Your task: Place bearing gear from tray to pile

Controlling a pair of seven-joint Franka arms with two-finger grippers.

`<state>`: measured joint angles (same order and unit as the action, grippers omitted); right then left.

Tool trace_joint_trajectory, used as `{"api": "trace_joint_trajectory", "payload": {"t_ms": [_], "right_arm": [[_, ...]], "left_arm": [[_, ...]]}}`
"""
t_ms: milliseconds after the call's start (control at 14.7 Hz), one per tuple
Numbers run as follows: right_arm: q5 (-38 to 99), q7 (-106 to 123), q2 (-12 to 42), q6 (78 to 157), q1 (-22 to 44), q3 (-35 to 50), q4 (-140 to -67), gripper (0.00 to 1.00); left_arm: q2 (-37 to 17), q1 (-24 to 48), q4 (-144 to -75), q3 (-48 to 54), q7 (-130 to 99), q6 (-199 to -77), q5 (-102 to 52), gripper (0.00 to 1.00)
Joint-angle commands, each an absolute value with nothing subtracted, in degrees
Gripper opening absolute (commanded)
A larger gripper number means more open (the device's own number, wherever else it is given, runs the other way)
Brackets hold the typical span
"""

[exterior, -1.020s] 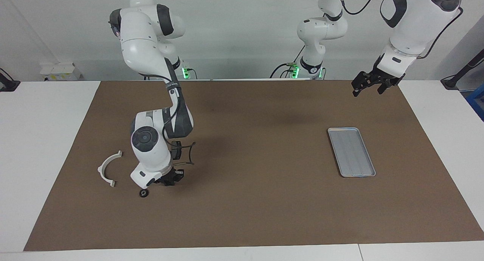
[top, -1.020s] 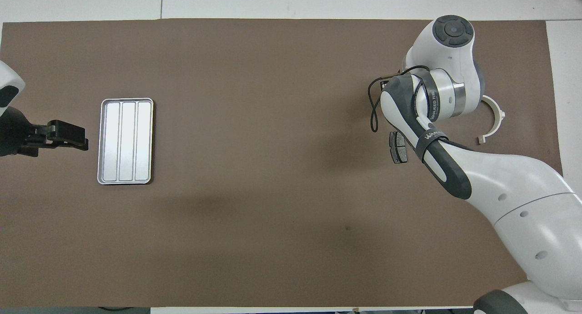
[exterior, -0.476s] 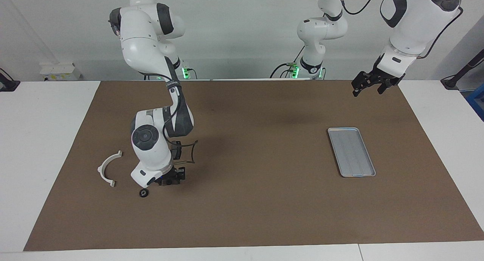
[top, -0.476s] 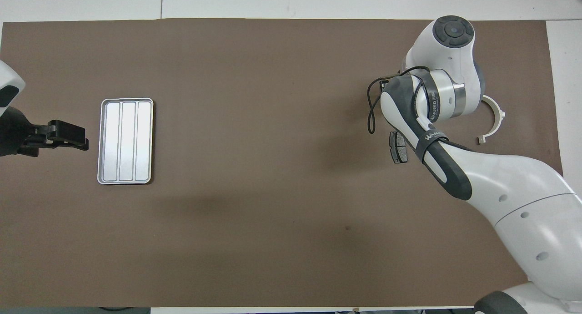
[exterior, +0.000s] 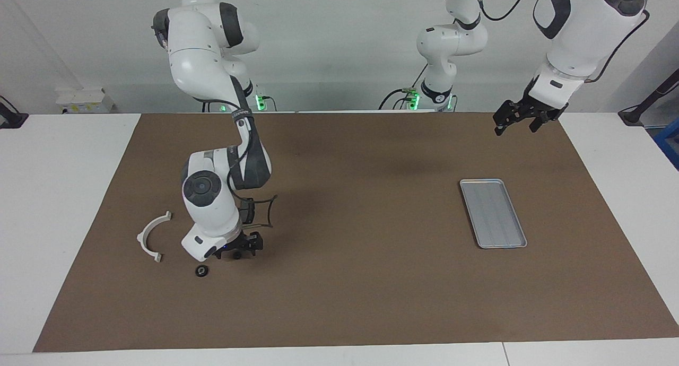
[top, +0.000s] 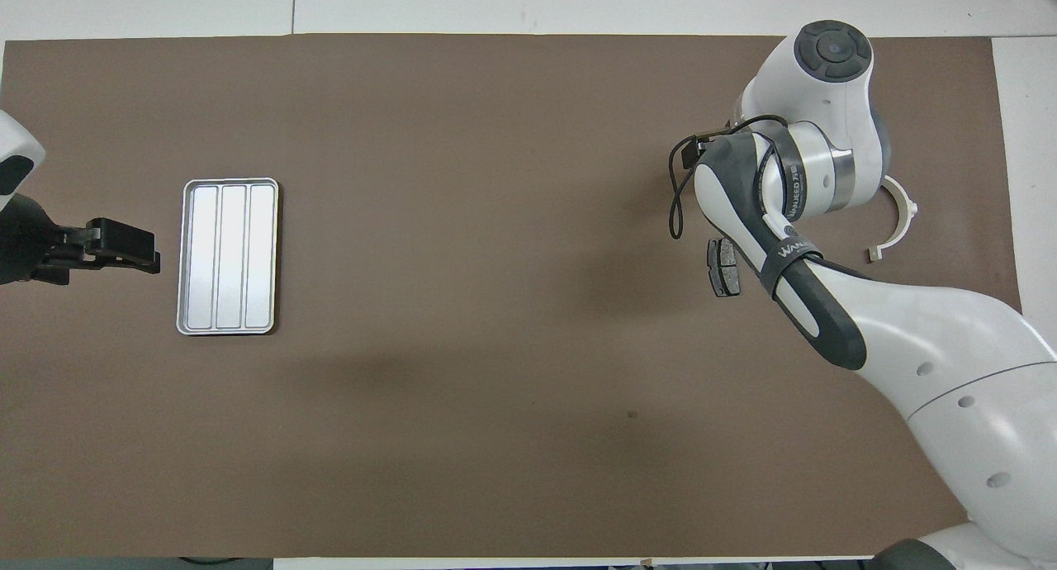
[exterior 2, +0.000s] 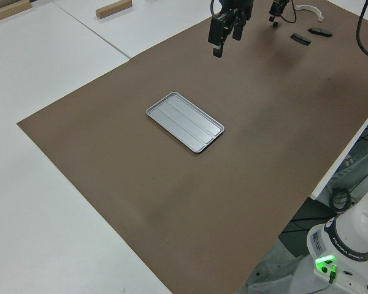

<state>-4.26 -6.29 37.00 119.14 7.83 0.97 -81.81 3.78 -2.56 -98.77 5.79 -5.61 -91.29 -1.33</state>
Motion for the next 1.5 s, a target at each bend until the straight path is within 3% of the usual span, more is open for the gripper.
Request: {"api": "trace_joint_trajectory", "payload": {"t_ms": [0, 340, 476, 816, 1156, 1429], "right_arm": [[-4.9, -5.5, 34.6, 119.4, 7.0, 1.5, -83.3, 1.0], [-4.2, -2.7, 27.8, 113.5, 5.5, 1.5, -84.8, 1.0], [-3.8, -2.7, 22.4, 111.7, 4.8, 1.5, -88.6, 1.0], [-2.7, 0.2, 3.1, 108.5, 2.5, 1.8, -102.5, 1.0], [0.0, 4.2, -5.9, 97.0, -1.9, 5.4, -101.1, 1.0], [1.3, 2.9, -6.7, 90.7, -2.0, 5.3, -97.3, 1.0]], "left_arm": [[4.5, -2.6, -98.9, 5.9, -5.5, -90.4, -0.8, 1.0], [4.6, -2.6, -98.9, 5.9, -5.5, -90.4, -0.8, 1.0], [4.5, -2.6, -98.9, 5.9, -5.5, -90.4, -0.8, 1.0], [4.5, -2.6, -98.9, 5.9, -5.5, -90.4, -0.8, 1.0], [4.6, -2.6, -98.9, 5.9, -5.5, -90.4, -0.8, 1.0], [4.6, -2.6, -98.9, 5.9, -5.5, -90.4, -0.8, 1.0]]}}
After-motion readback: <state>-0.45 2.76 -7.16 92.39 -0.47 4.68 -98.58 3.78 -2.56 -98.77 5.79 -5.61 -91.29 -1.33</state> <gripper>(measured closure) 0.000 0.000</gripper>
